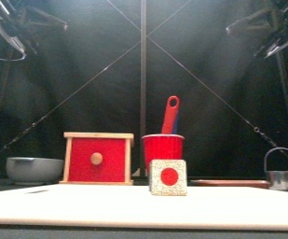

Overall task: Cut the sushi into 4 pieces with the knife
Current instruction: Pick up the knife at its handle with right hand

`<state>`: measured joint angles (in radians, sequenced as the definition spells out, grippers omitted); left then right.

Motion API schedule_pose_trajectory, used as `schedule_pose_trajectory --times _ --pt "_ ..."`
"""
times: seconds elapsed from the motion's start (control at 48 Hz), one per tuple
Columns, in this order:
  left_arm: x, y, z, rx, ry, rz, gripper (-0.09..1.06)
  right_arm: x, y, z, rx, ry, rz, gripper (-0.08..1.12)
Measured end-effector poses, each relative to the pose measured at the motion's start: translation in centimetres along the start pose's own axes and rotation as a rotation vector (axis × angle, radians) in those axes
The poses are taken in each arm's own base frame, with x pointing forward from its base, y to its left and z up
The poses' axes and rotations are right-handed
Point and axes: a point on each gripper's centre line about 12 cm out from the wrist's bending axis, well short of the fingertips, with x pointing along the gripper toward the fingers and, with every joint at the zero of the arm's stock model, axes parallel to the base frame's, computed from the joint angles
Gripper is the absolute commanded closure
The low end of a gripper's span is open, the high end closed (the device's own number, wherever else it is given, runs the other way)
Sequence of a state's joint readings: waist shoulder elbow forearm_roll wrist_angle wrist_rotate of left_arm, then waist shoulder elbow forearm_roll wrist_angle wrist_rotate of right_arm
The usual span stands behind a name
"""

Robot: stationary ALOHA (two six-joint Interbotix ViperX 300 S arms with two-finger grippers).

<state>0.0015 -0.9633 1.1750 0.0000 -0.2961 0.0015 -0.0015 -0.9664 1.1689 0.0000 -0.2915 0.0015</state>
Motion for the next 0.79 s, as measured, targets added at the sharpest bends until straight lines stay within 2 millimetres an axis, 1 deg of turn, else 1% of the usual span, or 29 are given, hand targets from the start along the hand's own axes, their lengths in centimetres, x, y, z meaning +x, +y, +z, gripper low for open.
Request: schedule_pose_trajectory --times 0.083,0.125,0.208,0.292,0.396,0.5,0.583,0.646,0.75,0.792 --pt "0.5 -0.1 -0.4 0.003 0.003 -0.004 1.00 0.2 -0.1 -0.1 0.027 0.011 -0.007 1.00" --pt "0.9 -0.1 -0.9 0.007 0.015 -0.007 0.96 0.6 -0.2 -0.1 0.047 0.023 -0.015 0.98" --pt "1.7 -0.3 -1.8 0.026 0.038 -0.018 0.93 1.7 -0.4 -0.2 0.065 0.065 -0.027 0.98" --pt "2.3 -0.4 -2.6 0.043 0.061 -0.028 0.92 3.3 -0.7 -0.3 0.073 0.137 -0.040 0.97" --pt "3.2 -0.5 -3.5 0.050 0.096 -0.034 0.91 6.0 -1.3 -0.4 0.086 0.255 -0.063 0.95" --pt "3.9 -0.5 -4.1 0.050 0.126 -0.035 0.91 8.1 -1.7 -0.2 0.091 0.353 -0.077 0.91" --pt "4.3 -0.4 -4.4 0.050 0.138 -0.033 0.91 9.8 -2.2 0.0 0.099 0.429 -0.089 0.81" --pt "4.4 -0.5 -4.5 0.050 0.144 -0.035 0.91 11.0 -2.7 -0.1 0.102 0.492 -0.103 0.71" --pt "4.4 -0.4 -4.7 0.048 0.149 -0.034 0.91 12.5 -3.7 -0.1 0.107 0.578 -0.127 0.52" --pt "4.4 -0.4 -4.7 0.050 0.149 -0.034 0.91 13.0 -4.0 -0.1 0.109 0.606 -0.133 0.41"
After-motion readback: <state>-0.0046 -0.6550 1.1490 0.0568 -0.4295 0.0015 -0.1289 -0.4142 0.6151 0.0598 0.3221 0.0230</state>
